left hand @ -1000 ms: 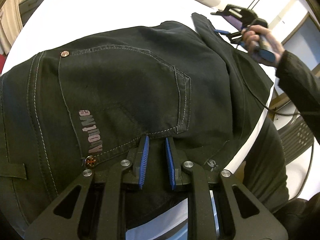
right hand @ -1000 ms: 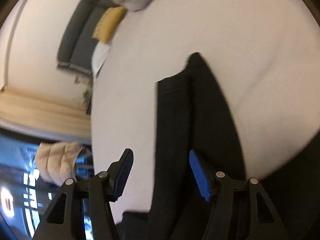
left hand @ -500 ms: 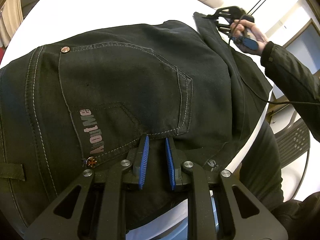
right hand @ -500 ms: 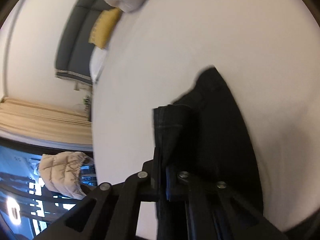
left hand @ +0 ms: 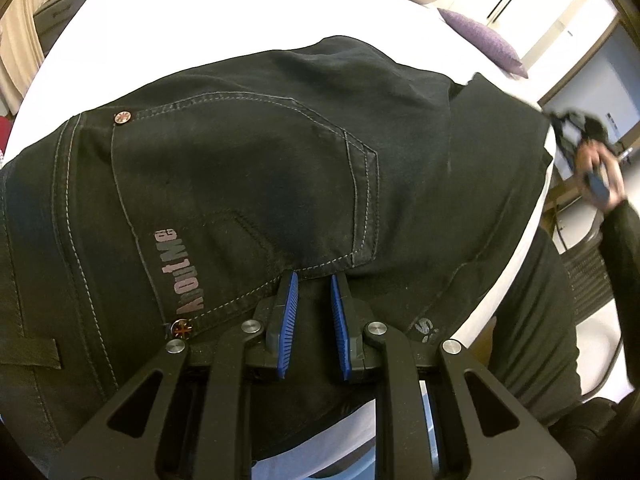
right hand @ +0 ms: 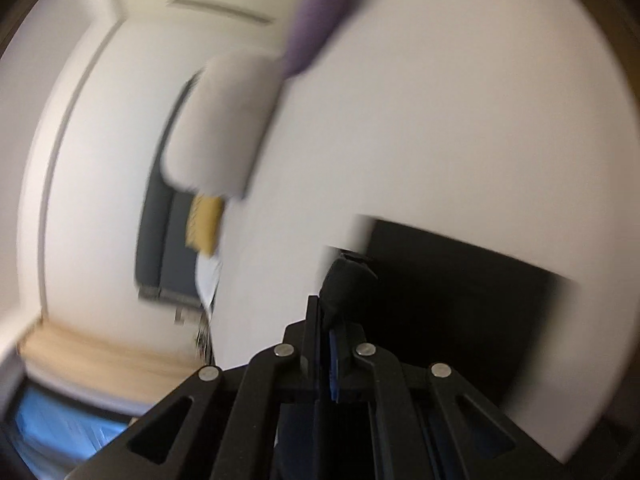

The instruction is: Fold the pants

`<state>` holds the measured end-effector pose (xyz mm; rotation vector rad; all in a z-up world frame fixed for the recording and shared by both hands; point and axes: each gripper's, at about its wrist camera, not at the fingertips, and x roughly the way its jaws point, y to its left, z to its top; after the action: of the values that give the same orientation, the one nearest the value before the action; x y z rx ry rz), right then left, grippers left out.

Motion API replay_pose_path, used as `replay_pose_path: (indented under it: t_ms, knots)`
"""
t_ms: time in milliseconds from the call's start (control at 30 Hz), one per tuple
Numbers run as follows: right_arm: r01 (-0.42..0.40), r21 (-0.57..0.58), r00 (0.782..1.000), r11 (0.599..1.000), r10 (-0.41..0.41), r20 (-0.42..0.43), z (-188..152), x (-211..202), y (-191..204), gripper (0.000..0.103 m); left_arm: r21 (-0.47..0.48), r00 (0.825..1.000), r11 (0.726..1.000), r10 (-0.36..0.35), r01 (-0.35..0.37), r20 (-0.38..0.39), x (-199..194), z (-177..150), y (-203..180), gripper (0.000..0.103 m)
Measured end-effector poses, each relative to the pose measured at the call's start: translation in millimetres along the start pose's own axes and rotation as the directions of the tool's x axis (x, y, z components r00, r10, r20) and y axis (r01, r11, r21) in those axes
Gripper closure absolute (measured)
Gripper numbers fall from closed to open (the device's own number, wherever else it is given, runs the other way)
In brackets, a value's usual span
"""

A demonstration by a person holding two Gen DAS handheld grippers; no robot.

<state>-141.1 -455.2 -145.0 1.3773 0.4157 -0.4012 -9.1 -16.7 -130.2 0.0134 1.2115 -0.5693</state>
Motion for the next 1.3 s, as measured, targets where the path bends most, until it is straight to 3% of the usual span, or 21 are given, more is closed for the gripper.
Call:
replay_pose_path:
  t_ms: [133,300,533,733,933,1300]
  knots:
    - [-0.05,0.114,0.999,0.992,0.048,0.017,-9,-8,-42,0.097,0.015,1.0,1.0,0.023,-0.023,-0.015,2,5,-10,0.086]
    - [-0.086,0.097,0.996,0.992,0.085,0.01,-7,-2,-30,0.088,0.008,0.999,0.999,0.041,-0.041,-0.022,5,9,-17,0.086]
    - [-0.009,0.067,1.0,0.998,0.009,0.006,8,-8,-31,0.097,-0.005,0.998,0.998,0.067,-0.067,-0.021,2,8,-23,0.086]
    - [0.012,0.11,1.0,0.994,-0.016,0.027,8,-19,-41,0.098,-0.001,0.998,0.998,0.061,-0.061,-0.032,1,10,-25,0.086]
    - [0.061,0.079,0.997,0.995,-0.065,0.041,6,-31,-35,0.098,-0.001,0.998,0.999,0.051,-0.051,-0.034,-2,12,-19,0.086]
    - [0.088,0.09,0.995,0.992,-0.092,0.031,12,-24,-48,0.099,-0.002,1.0,1.0,0.014,-0.014,-0.01,-9,2,-1,0.086]
